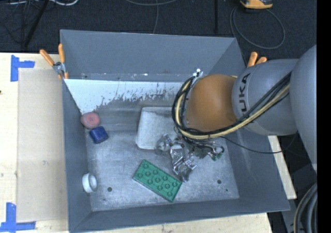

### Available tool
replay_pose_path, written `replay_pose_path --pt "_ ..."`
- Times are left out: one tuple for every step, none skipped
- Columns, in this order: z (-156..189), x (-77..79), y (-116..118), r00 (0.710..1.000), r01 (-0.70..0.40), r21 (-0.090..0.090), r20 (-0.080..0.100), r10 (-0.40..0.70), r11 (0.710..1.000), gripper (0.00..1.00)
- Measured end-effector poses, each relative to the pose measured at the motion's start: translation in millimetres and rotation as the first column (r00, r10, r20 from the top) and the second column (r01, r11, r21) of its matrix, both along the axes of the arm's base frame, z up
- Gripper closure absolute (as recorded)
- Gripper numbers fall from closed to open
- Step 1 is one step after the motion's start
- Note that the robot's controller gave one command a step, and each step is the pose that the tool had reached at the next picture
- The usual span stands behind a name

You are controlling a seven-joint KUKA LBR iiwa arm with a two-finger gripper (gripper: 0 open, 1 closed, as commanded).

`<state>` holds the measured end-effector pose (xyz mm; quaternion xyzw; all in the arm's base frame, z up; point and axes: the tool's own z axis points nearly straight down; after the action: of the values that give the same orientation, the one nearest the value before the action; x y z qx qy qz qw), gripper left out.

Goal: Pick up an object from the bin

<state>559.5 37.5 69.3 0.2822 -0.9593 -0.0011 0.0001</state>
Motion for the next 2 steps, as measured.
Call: replay_pose_path --pt "4 1.0 -1 1.0 -0.003 -0.002 0.003 0.003 1.0 1.0" --pt "129 13.8 12 1.0 -0.019 -0.001 0.01 0.019 1.0 1.0"
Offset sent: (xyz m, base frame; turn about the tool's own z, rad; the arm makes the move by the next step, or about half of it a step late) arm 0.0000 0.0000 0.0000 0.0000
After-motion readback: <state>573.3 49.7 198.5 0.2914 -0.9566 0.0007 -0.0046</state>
